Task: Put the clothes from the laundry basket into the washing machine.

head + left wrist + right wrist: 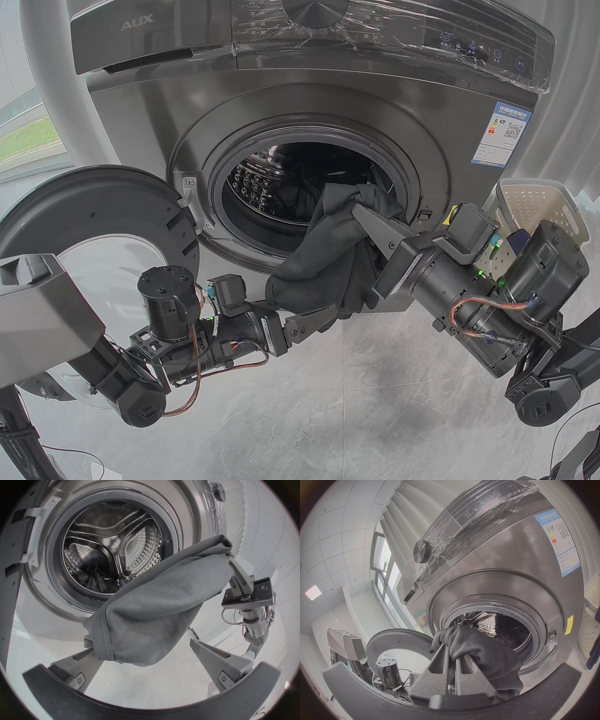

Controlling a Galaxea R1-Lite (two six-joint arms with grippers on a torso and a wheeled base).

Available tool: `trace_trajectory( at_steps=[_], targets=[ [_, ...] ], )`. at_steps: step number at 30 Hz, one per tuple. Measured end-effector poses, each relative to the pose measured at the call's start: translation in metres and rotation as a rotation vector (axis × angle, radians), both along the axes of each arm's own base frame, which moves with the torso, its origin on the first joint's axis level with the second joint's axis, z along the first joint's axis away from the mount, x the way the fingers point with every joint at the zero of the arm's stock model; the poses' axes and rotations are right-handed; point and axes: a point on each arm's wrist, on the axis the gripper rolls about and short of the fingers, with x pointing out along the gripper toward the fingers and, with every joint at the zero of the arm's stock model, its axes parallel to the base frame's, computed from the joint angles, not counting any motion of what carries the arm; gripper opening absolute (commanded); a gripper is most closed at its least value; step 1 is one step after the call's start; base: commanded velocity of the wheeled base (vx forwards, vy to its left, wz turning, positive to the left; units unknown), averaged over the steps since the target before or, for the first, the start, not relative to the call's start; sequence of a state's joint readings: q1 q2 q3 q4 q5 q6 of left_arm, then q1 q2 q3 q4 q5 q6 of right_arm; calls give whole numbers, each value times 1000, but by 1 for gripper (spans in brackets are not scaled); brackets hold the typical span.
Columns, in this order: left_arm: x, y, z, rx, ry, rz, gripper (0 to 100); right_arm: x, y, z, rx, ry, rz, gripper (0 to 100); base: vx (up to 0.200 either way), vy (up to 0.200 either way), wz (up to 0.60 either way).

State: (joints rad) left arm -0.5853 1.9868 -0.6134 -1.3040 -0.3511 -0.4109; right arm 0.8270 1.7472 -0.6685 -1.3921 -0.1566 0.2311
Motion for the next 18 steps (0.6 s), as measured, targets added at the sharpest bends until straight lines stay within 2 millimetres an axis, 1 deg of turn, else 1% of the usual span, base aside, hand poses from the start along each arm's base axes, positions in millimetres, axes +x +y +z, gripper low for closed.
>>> trace_trajectory(
  at_steps=[7,16,17,18],
  targets=[
    [6,-5,-15,12,18,12,100,0,1,1,2,-3,1,0,0,0,0],
    [19,-9,-6,-42,-10,75,100,0,1,1,2,-3,3,0,0,0,0],
    [20,-10,-4,-48,-14,82,0,0,1,0,1,-3,4,0,0,0,0],
    [20,-10,-3,-53,-20,89,0,0,1,0,1,-2,3,0,0,0,0]
  ],
)
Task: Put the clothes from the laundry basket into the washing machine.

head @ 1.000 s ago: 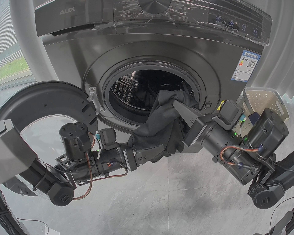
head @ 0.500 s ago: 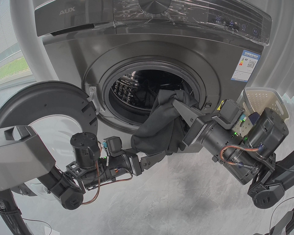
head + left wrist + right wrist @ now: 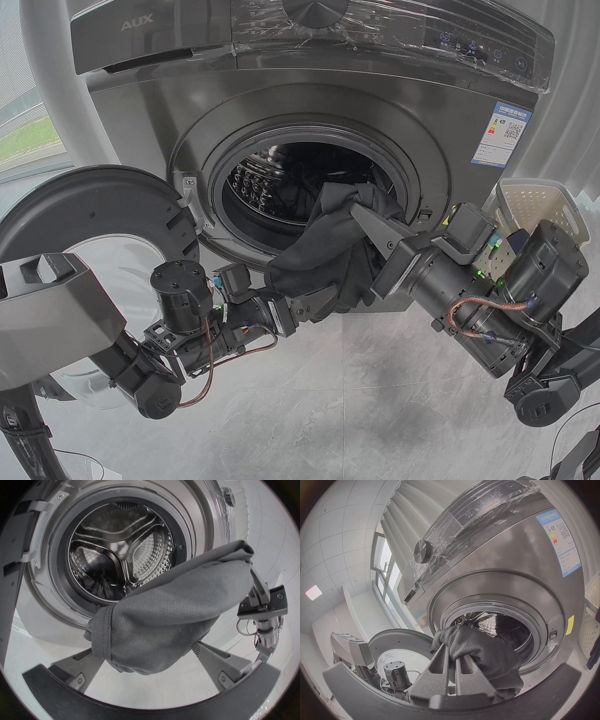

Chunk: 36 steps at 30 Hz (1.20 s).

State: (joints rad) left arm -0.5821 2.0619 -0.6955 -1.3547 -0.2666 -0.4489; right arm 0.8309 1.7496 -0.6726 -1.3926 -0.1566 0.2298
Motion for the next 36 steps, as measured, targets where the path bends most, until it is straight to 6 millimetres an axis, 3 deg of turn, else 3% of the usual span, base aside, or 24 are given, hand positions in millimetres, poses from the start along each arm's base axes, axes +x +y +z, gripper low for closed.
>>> trace_trajectory(
  at_steps=[15,24,25,30,36],
  targets=[
    [-7,0,18,-40,-56,48,0,1,-2,-3,-8,8,-7,0,0,0,0],
    [-46,12,44,-66,-96,15,0,7,-10,-13,-47,31,-42,0,0,0,0],
    [-52,14,48,-72,-104,10,0,7,-11,-16,-54,37,-45,100,0,0,0],
    [-71,23,65,-102,-143,-7,0,5,-17,-28,-92,70,-44,100,0,0,0],
    [-76,27,84,-142,-196,-6,0,-5,-23,-44,-151,114,-33,100,0,0,0]
  ],
)
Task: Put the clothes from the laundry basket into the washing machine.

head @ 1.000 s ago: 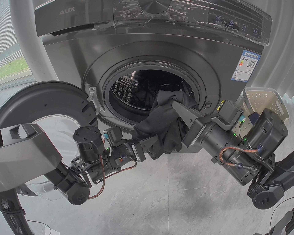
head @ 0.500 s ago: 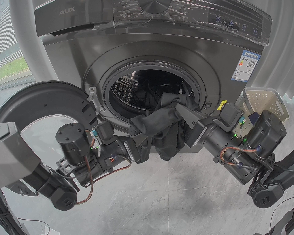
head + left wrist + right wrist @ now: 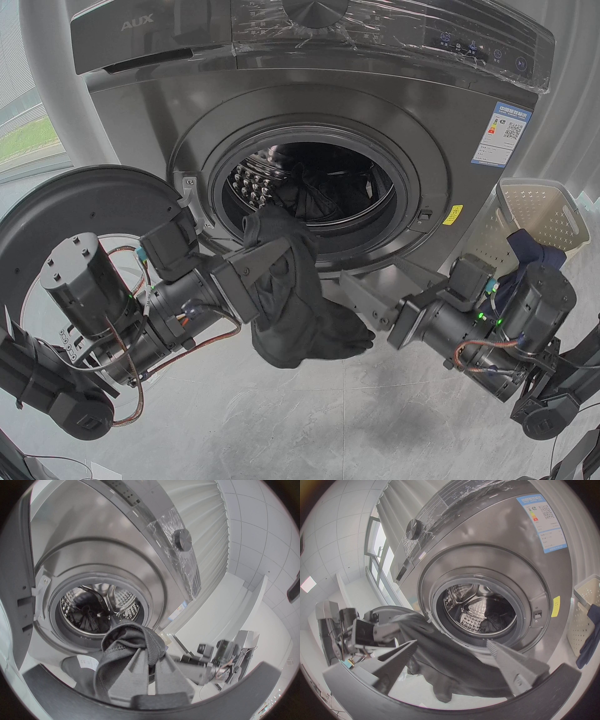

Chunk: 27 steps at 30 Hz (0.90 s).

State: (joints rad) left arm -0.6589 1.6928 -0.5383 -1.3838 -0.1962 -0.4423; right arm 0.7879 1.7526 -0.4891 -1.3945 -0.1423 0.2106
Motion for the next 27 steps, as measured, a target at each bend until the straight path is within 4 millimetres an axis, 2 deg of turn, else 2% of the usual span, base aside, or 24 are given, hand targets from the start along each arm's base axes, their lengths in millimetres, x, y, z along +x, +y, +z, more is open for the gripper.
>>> trace_trajectory(
  at_steps=[8,14,19,27],
  targets=[
    [1,-2,12,-24,-39,-1,0,-18,-11,-27,-112,74,22,100,0,0,0],
    [6,-5,7,4,-48,71,0,-20,-4,-26,-121,54,41,100,0,0,0],
    [11,-9,1,40,-56,94,0,-15,7,-19,-79,5,56,100,0,0,0],
    [17,-14,0,62,-49,98,0,-7,26,-23,-78,-18,104,100,0,0,0]
  ],
)
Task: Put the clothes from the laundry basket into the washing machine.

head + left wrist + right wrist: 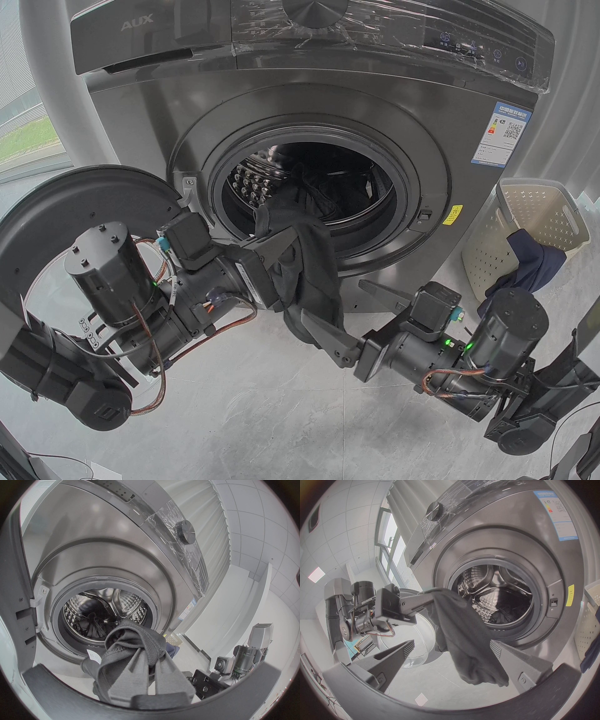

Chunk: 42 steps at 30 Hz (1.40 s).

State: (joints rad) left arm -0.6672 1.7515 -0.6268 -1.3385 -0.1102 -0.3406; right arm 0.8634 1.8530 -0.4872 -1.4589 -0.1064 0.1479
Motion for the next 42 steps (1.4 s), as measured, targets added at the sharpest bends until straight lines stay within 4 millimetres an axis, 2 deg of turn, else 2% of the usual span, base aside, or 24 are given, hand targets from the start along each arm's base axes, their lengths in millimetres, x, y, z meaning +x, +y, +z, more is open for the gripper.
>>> trace_trajectory(
  at_steps=[8,15,21,29,42],
  targets=[
    [2,-2,5,-10,-14,0,0,23,15,-5,-5,-25,-13,100,0,0,0],
    [0,-3,9,-19,-24,-7,0,56,8,-18,-12,-44,-68,100,0,0,0],
    [-3,-3,11,-23,-29,-13,0,71,3,-33,-40,-28,-107,100,0,0,0],
    [-3,-2,11,-22,-28,-14,0,81,1,-34,-40,-33,-128,100,0,0,0],
    [-2,-2,9,-18,-23,-9,0,85,21,-16,0,-100,-87,100,0,0,0]
  ],
)
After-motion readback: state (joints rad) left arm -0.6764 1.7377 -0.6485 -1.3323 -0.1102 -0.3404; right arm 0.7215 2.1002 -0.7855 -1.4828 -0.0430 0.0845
